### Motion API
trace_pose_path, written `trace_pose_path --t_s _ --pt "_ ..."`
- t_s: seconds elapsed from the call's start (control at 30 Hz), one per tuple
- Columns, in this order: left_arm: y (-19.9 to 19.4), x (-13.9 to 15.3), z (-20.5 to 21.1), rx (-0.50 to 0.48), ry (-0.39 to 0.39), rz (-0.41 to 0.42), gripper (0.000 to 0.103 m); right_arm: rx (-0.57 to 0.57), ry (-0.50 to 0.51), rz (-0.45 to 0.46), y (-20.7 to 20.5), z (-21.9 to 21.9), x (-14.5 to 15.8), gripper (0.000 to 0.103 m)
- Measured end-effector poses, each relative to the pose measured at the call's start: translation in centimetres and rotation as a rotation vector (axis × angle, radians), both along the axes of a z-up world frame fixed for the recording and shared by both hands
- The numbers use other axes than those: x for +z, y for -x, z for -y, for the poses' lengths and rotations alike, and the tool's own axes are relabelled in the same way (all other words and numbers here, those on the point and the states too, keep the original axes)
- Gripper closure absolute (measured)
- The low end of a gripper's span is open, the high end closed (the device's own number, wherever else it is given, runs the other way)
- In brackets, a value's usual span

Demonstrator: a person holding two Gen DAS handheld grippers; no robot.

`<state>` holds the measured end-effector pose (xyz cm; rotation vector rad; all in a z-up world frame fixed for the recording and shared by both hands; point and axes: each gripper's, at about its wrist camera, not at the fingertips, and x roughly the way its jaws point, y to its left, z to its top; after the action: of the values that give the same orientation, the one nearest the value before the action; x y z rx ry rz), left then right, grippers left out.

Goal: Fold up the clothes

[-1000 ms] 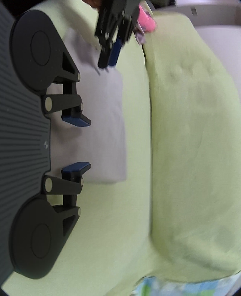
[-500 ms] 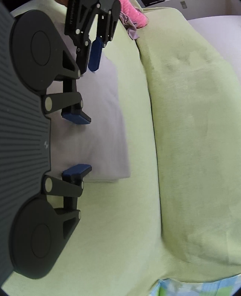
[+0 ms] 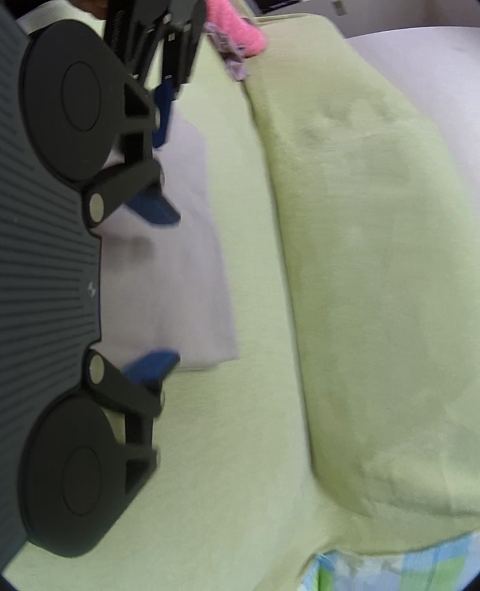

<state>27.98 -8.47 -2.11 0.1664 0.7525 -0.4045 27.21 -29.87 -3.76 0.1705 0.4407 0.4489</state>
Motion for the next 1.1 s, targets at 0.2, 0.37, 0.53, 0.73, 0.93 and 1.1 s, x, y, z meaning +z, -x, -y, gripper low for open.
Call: trace_pose_path --t_s 0.2,0.37,0.53,0.73,0.93,1.1 --pt "1.7 0.1 0.2 0.023 -0.01 -0.023 0.043 -0.005 0.066 0.002 4.5 1.1 0.6 0.012" --pt "3.2 0.4 0.5 0.048 -0.003 -0.032 0.036 -0.016 0.113 -0.002 8.7 2.1 1.1 0.006" --pt "6.0 1.1 0.5 0.099 0.039 0.011 0.014 -0.085 0.074 -0.037 12.1 3.2 1.7 0.002" --pt "9.8 1.1 0.1 0.225 0.09 0.036 0.001 -0.087 0.087 -0.073 14.4 3.1 1.6 0.002" --pt "13.3 0.1 -0.8 0.401 0.132 0.009 0.001 -0.094 0.133 -0.09 14.8 2.8 1.6 0.002" --pt "14.7 0.2 -0.6 0.436 0.087 0.04 0.001 -0.074 0.149 -0.089 15.0 2.2 1.7 0.001"
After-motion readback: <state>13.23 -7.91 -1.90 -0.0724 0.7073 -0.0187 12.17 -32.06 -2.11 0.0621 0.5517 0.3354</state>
